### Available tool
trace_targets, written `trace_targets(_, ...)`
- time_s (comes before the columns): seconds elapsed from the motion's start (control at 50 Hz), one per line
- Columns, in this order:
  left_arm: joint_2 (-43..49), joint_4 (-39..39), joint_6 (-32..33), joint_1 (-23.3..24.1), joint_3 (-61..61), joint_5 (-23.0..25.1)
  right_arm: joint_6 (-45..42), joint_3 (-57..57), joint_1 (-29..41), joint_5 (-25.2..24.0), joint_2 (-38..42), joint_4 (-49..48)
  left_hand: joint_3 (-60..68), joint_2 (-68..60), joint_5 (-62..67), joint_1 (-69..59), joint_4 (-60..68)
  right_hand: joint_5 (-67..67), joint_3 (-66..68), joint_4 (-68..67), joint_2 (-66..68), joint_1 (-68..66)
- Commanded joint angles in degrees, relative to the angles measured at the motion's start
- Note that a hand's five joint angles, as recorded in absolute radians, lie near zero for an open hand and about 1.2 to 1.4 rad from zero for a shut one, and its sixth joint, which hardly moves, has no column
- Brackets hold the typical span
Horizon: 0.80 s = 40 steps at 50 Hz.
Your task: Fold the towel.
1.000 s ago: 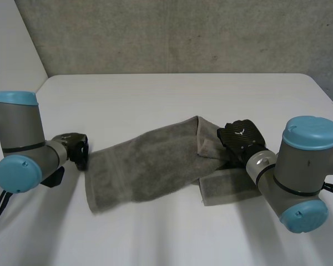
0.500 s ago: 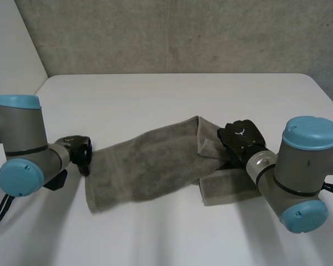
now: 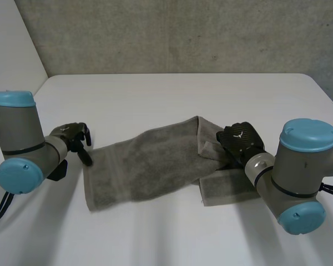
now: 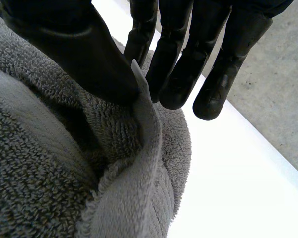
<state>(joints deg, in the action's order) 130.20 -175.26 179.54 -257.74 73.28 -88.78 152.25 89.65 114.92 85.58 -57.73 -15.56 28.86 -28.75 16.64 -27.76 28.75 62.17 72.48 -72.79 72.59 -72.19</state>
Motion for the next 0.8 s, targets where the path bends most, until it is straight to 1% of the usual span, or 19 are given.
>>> trace_targets(0.02,0.75,0.09,0.02,-0.05,-0.77,0.01,-0.37,0.00,0.04,0.02,0.24,0.09,-4.01,3.90,-1.80,2.91,-3.90,-0.35,-0.66,0.97,-0.78,0.37)
trace_targets(0.44,4.88,0.62,0.98,-0.05,-2.88,-0.25,-0.46,-0.09,0.04,0.02,0.33,0.00,-0.65,0.54,1.57,-0.46,-0.54,-0.86,-1.17,1.47,-1.28,0.88)
trace_targets(0.46,4.88,0.62,0.98,-0.05,-2.88,-0.25,-0.46,-0.09,0.13,0.02,0.33,0.00,2.52,-2.63,4.73,-3.62,2.63,-0.86,-1.17,1.47,-1.28,0.88)
trace_targets(0.48,4.71,0.71,0.90,-0.05,-2.88,-0.25,-0.46,-0.09,0.13,0.02,0.33,0.00,8.88,-8.99,11.09,-9.98,8.99,-0.86,-1.17,1.47,-1.28,0.88)
trace_targets(0.5,4.71,0.71,0.90,-0.05,-2.88,-0.25,-0.46,-0.09,0.13,0.02,0.33,0.00,8.94,-9.05,11.16,-10.05,9.05,-0.86,-1.17,1.47,-1.28,0.88)
trace_targets(0.54,4.18,0.88,0.72,0.04,-2.62,-0.25,-0.46,-0.09,0.13,0.02,0.33,0.00,28.02,-28.13,30.23,-29.12,28.13,-0.86,-1.17,1.47,-1.28,0.88)
trace_targets(0.56,3.83,0.97,0.72,-0.04,-2.44,-0.34,-0.46,-0.09,0.13,0.02,0.33,0.00,33.78,-33.89,35.99,-34.88,33.89,-0.86,-1.17,1.47,-1.28,0.88)
trace_targets(0.58,3.83,0.97,0.72,-0.05,-2.44,-0.34,-0.55,-0.09,0.04,0.02,0.42,0.00,33.84,-33.95,36.05,-34.94,33.95,-0.86,-1.17,1.47,-1.28,0.88)
trace_targets(0.6,3.22,0.97,0.72,0.04,-2.27,-0.34,-0.55,-0.09,0.13,0.02,0.33,0.00,38.83,-38.94,41.05,-39.94,38.94,-0.86,-1.17,1.47,-1.28,0.88)
trace_targets(0.62,3.21,0.97,0.72,0.04,-2.26,-0.34,-0.55,-0.09,0.13,0.02,0.33,0.00,38.88,-38.99,41.10,-39.99,38.99,-0.86,-1.17,1.47,-1.28,0.88)
trace_targets(0.66,1.99,0.89,0.63,0.04,-1.74,-0.25,-0.64,-0.09,0.13,0.02,0.33,0.00,51.09,-51.20,53.31,-52.20,51.20,-1.03,-1.34,1.64,-1.45,1.05)
trace_targets(0.8,0.31,0.71,0.54,0.13,-0.24,0.01,-0.64,-0.09,0.04,0.02,0.42,0.00,51.14,-51.25,53.36,-52.24,51.25,-1.36,-1.67,1.98,-1.79,1.38)
